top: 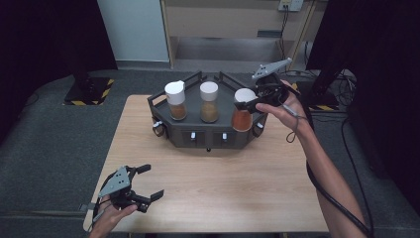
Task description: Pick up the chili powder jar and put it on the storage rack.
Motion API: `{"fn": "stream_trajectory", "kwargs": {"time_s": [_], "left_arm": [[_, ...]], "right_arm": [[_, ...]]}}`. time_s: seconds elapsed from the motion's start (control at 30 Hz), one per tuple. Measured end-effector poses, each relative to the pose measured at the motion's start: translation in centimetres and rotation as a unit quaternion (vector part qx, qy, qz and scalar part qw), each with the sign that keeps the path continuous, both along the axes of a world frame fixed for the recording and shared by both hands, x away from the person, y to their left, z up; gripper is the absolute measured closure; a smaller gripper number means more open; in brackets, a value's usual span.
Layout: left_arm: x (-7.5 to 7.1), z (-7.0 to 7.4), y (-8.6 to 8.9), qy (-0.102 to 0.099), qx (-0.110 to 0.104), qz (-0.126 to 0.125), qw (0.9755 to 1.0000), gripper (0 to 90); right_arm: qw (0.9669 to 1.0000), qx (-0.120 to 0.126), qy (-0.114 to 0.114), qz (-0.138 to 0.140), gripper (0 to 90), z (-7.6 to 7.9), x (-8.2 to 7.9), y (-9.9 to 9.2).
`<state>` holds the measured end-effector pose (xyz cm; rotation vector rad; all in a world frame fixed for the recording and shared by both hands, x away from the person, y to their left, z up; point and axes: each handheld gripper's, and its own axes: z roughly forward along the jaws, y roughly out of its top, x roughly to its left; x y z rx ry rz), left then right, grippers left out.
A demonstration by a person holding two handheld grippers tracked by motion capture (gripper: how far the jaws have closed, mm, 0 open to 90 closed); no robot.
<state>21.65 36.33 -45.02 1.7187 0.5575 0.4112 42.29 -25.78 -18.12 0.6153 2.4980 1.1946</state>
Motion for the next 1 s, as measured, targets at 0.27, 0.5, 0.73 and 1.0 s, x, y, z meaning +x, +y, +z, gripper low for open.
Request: {"fn": "stream_trajectory", "kwargs": {"time_s": [0.27,0.5,0.73,1.0], "left_arm": [[0.1,0.0,0.0,0.0,0.0,0.0,1.0,0.5],[0.1,-0.1,0.0,0.001,-0.001,-0.001,1.0,0.6],[0.2,-0.2,0.1,0.001,-0.005,0.0,1.0,0.5],[0.3,-0.3,0.1,0.002,-0.007,-0.001,1.0,0.6]], "right_arm": [[0.9992,0.001,0.004,-0.039,34.2,-0.6,1.8,1.2],[0.9975,-0.004,0.002,-0.07,34.2,-1.3,3.2,2.1],[0.9956,-0.006,0.005,-0.094,34.2,-1.6,4.3,2.6],[0.994,-0.009,0.016,-0.108,34.2,-2.5,5.4,2.7]]}}
